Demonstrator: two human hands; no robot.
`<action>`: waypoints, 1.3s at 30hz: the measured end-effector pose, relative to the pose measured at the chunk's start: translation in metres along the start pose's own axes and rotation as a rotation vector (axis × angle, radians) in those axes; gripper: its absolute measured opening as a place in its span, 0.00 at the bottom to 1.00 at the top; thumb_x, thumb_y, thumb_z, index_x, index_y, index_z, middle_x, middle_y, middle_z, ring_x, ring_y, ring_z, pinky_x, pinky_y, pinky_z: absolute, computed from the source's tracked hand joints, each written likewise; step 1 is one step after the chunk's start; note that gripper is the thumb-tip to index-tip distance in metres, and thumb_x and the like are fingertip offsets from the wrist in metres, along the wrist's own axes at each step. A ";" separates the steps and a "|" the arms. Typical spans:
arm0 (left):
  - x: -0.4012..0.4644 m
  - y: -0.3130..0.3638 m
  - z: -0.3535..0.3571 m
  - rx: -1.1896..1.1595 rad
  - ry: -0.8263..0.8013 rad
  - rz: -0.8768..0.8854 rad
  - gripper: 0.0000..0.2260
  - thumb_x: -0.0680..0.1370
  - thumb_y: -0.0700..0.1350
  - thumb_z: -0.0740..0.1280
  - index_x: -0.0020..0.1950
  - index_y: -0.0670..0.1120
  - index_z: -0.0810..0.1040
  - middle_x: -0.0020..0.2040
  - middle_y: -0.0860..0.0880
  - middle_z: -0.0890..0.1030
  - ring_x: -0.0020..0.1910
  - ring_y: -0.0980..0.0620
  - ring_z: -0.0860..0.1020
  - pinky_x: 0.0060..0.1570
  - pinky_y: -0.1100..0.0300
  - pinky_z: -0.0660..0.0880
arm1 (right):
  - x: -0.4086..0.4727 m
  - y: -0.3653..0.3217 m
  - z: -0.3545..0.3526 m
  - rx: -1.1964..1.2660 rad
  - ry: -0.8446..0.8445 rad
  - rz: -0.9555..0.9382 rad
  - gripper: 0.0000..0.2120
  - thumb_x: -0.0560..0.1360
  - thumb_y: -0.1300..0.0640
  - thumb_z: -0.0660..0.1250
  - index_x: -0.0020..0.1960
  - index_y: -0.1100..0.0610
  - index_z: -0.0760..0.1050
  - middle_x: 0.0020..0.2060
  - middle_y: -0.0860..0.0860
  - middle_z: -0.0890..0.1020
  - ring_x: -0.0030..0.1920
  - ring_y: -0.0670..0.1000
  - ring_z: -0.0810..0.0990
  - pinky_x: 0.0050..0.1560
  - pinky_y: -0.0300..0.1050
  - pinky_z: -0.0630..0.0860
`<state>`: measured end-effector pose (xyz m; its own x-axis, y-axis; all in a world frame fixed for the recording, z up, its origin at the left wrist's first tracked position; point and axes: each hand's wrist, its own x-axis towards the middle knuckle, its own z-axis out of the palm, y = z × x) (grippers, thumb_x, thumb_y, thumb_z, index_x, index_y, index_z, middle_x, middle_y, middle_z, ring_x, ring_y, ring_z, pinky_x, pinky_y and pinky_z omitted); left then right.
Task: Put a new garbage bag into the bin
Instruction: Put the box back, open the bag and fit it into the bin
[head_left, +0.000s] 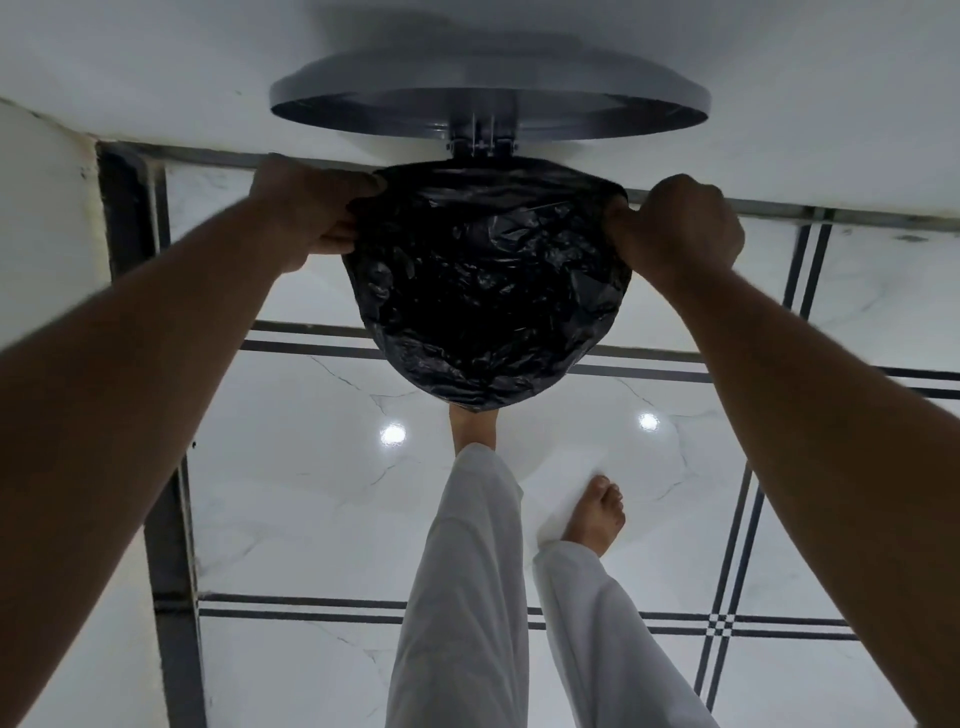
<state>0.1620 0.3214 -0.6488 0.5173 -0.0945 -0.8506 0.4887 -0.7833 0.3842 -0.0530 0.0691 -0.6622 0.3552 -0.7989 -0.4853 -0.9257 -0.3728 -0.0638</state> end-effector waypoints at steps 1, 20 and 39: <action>0.000 0.001 0.000 -0.012 -0.001 0.000 0.15 0.78 0.51 0.79 0.59 0.44 0.86 0.53 0.46 0.88 0.49 0.49 0.88 0.57 0.53 0.85 | 0.002 -0.003 0.001 0.079 0.008 -0.006 0.17 0.78 0.43 0.65 0.48 0.58 0.81 0.43 0.53 0.83 0.47 0.60 0.81 0.48 0.49 0.73; 0.014 0.005 0.040 0.295 -0.089 -0.096 0.38 0.82 0.74 0.53 0.82 0.50 0.70 0.80 0.45 0.73 0.71 0.42 0.75 0.65 0.49 0.69 | 0.004 -0.041 0.047 0.587 -0.402 0.155 0.43 0.79 0.23 0.58 0.78 0.53 0.78 0.74 0.55 0.82 0.73 0.61 0.80 0.73 0.51 0.72; 0.003 -0.105 0.167 1.242 -0.345 0.226 0.20 0.85 0.52 0.63 0.73 0.41 0.77 0.64 0.39 0.82 0.67 0.37 0.80 0.68 0.42 0.78 | -0.012 -0.001 0.098 0.442 0.047 -0.224 0.32 0.87 0.33 0.44 0.56 0.53 0.80 0.49 0.55 0.86 0.55 0.63 0.83 0.56 0.59 0.79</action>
<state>-0.0057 0.3007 -0.7515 0.2062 -0.3041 -0.9301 -0.6508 -0.7524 0.1017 -0.0687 0.1254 -0.7413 0.5476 -0.7462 -0.3787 -0.7891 -0.3099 -0.5304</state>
